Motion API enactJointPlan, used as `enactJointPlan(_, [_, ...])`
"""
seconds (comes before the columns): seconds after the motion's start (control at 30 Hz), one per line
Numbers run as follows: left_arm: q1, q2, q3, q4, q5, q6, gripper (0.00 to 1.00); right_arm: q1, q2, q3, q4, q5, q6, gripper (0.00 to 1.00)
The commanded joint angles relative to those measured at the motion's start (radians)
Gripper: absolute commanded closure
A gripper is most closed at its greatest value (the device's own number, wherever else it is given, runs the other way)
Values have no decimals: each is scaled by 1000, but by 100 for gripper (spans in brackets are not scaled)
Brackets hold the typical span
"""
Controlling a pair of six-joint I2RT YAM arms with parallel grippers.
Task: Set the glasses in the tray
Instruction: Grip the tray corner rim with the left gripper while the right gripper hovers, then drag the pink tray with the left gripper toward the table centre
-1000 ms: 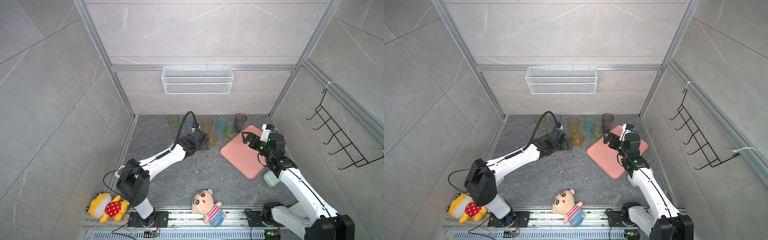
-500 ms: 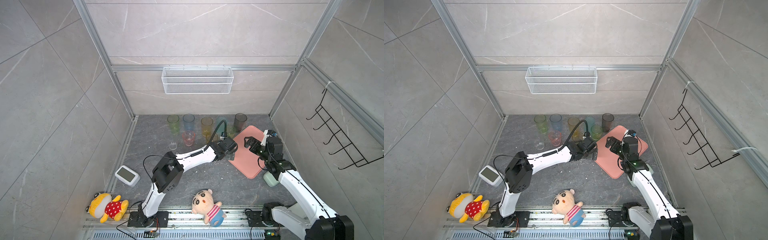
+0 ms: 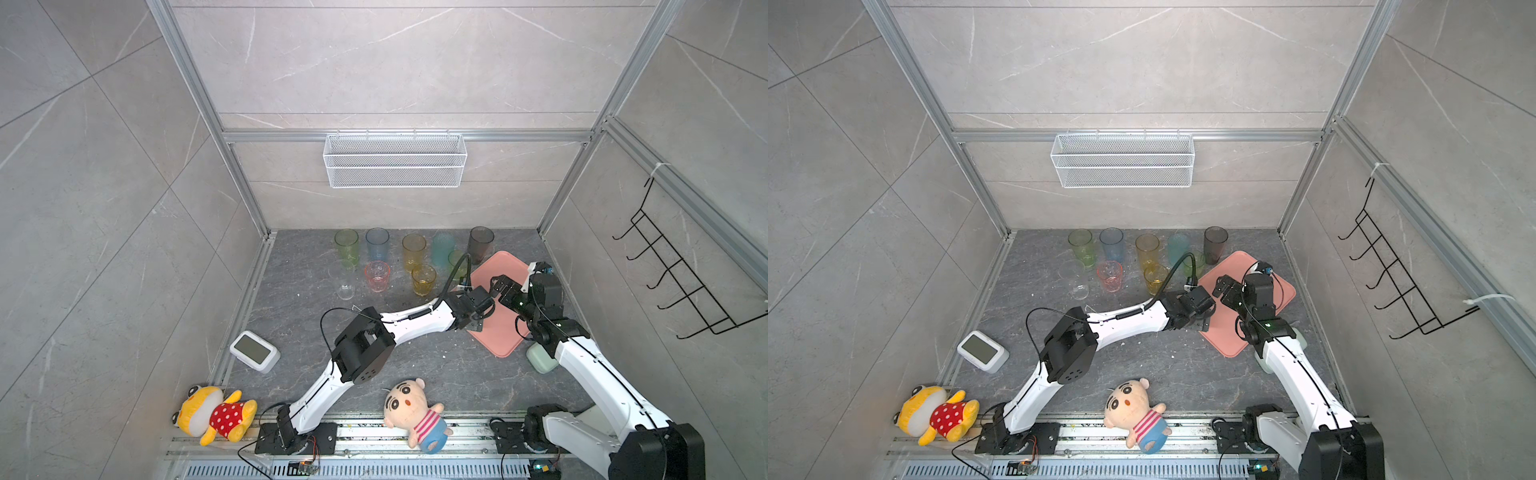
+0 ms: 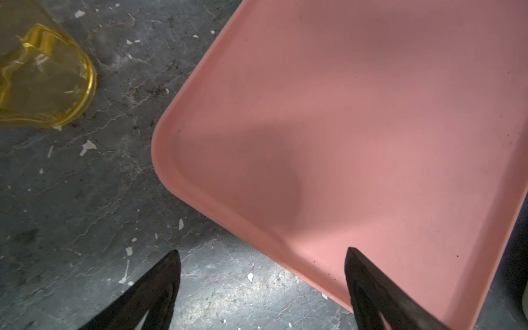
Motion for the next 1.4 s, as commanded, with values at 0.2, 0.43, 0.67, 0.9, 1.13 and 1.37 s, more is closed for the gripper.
enactJointPlan(0.2, [-15,71,71,-51,-22,-35,18,1,10,44,-51,5,5,1])
enactJointPlan(0.43, [-19,96,82,-76,-2,-48,26,3,29,40,-37,-3,11,1])
enactJointPlan(0.67, [-19,98,75,-108,-10,-55,35,2,39,37,-29,-18,14,1])
enactJointPlan(0.9, [-16,64,8,-108,-26,-76,43,2,35,37,-31,-18,16,1])
enactJointPlan(1.13, [-1,1,-108,-82,-47,-93,53,2,55,38,-23,-31,21,1])
enactJointPlan(1.37, [28,-101,-242,-43,-52,-110,63,3,54,32,-14,-36,19,1])
